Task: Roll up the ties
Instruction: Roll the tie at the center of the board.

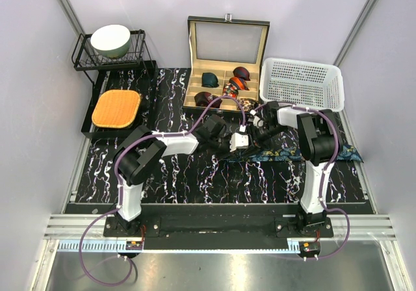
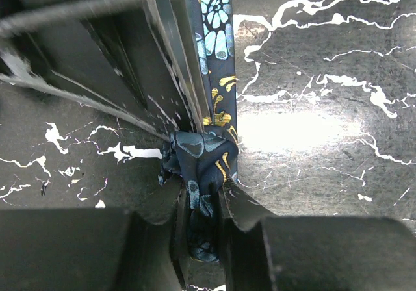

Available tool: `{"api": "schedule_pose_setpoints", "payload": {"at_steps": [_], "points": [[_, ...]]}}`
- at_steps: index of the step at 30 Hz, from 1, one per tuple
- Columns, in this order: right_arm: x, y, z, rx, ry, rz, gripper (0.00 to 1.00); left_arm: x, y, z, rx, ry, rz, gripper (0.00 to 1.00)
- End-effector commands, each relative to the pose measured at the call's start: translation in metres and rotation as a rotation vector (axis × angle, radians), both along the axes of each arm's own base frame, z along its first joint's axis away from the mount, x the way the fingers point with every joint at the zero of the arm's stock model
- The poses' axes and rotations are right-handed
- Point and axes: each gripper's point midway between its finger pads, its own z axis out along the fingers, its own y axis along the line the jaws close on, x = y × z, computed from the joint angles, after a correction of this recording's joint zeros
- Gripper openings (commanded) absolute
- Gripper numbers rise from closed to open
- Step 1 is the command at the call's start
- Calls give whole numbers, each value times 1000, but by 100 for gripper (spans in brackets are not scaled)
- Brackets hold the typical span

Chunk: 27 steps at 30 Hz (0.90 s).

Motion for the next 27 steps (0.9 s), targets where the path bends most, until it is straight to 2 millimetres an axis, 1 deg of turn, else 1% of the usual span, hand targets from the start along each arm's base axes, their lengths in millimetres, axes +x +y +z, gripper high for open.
{"api": "schedule_pose_setpoints", "payload": {"at_steps": [1,2,4,5,7,8,10,15,21,23,24,25,27], "points": [[12,-16,25,-30,-107,-1,41,-35,53,-68,289,166,32,14],[11,-15,33,-12,-126,6,44,-37,53,-69,297,175,28,13],[7,-14,41,11,-135,11,52,-36,53,-69,300,173,25,13],[4,-13,43,22,-138,13,53,-36,53,-70,300,176,24,13],[4,-9,46,53,-140,0,54,-38,53,-70,301,178,17,13],[2,-8,45,62,-132,-4,55,-39,53,-71,303,184,16,13],[5,-3,46,89,-138,-12,55,-39,53,-70,302,188,17,13],[2,6,34,97,-131,12,53,-40,51,-69,297,200,20,14],[3,11,19,96,-118,20,52,-41,51,-69,296,207,18,15],[4,12,15,93,-114,20,45,-42,52,-70,300,210,16,15],[4,11,15,90,-117,21,40,-42,51,-70,298,210,13,15],[5,9,13,79,-126,26,23,-43,52,-70,299,211,13,16],[2,6,10,55,-121,35,3,-44,52,-70,298,217,8,18]]}}
